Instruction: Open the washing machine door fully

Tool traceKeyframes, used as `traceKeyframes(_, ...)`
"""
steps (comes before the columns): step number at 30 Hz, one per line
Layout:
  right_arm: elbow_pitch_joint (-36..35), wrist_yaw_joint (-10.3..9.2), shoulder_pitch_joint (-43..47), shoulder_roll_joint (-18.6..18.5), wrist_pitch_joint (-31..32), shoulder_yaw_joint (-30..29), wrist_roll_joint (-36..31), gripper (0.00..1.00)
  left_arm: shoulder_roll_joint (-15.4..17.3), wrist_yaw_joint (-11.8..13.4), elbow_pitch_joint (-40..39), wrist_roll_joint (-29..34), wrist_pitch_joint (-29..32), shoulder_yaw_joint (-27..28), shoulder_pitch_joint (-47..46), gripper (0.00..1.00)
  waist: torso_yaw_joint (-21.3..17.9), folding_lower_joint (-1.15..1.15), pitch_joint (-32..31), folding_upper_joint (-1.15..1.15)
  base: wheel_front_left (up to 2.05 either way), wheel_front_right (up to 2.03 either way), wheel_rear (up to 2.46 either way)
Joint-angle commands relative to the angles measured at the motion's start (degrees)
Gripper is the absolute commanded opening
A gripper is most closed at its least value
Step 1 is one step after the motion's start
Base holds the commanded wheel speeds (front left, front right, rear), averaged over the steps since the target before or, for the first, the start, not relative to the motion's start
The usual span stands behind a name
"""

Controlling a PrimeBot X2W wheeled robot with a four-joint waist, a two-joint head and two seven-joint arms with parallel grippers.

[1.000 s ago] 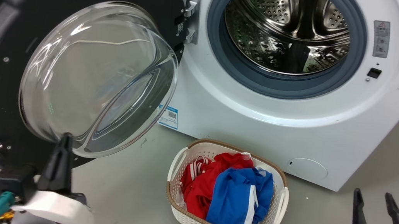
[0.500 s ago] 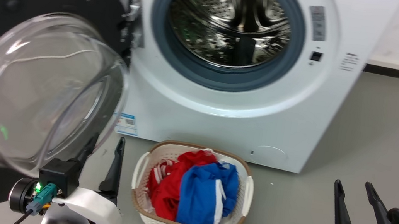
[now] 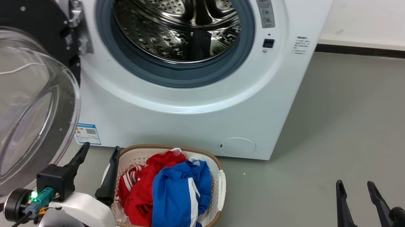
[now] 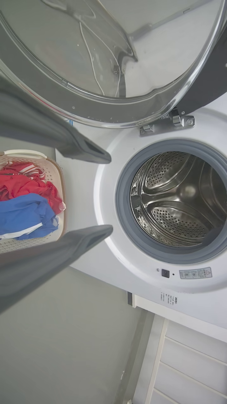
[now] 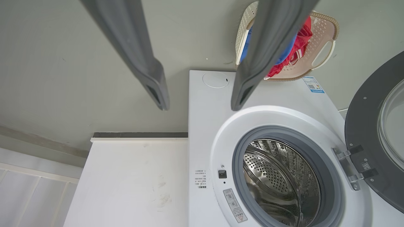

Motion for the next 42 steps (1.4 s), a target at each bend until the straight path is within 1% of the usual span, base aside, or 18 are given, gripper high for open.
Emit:
traceKeyframes(1,0.20,0.01,-0.90,-0.32,-0.18,0.22,-0.05,1.00,0.25,0.28,0.43,-0.15,-0.35,0.21,0.62,1.00,-0.50,0.00,0.16,0.00,0.00,0.00,0.00)
traceKeyframes(10,0.90,0.00,-1.62,-0.54,-1.20,0.78,0.42,1.00,0.43,1.20,1.51,-0.52,-0.88,0.56,1.15,1.00,-0.21,0.00,0.16,0.00,0.00,0.00,0.00)
traceKeyframes(17,0.86,0.00,-1.09,-0.61,-1.56,0.68,0.60,1.00,0.51,1.11,1.84,-0.53,-1.21,0.31,0.69,1.00,0.48,0.00,0.04,0.00,0.00,0.00,0.00)
traceKeyframes(28,1.04,0.00,-1.43,-0.93,-1.63,1.02,1.09,1.00,0.67,1.61,2.12,-0.64,-1.44,0.07,0.26,1.00,0.54,0.00,0.14,0.00,0.00,0.00,0.00)
traceKeyframes(29,0.93,0.00,-1.14,-0.66,-1.41,0.96,0.99,0.00,0.40,1.39,2.02,-0.55,-1.23,0.12,0.70,0.00,0.55,0.00,0.14,0.00,0.00,0.00,0.00)
traceKeyframes(32,2.44,0.01,-0.43,-0.42,-1.22,0.91,1.41,0.00,-0.39,1.27,3.15,-0.97,-0.98,-0.07,1.63,0.00,0.56,0.00,0.15,0.00,0.00,0.00,0.00)
traceKeyframes(42,3.94,0.01,-1.60,0.00,0.01,-0.06,12.79,0.00,-2.21,-1.29,3.65,-10.28,1.26,3.19,1.18,0.00,0.78,0.00,0.27,0.00,0.00,0.00,0.00)
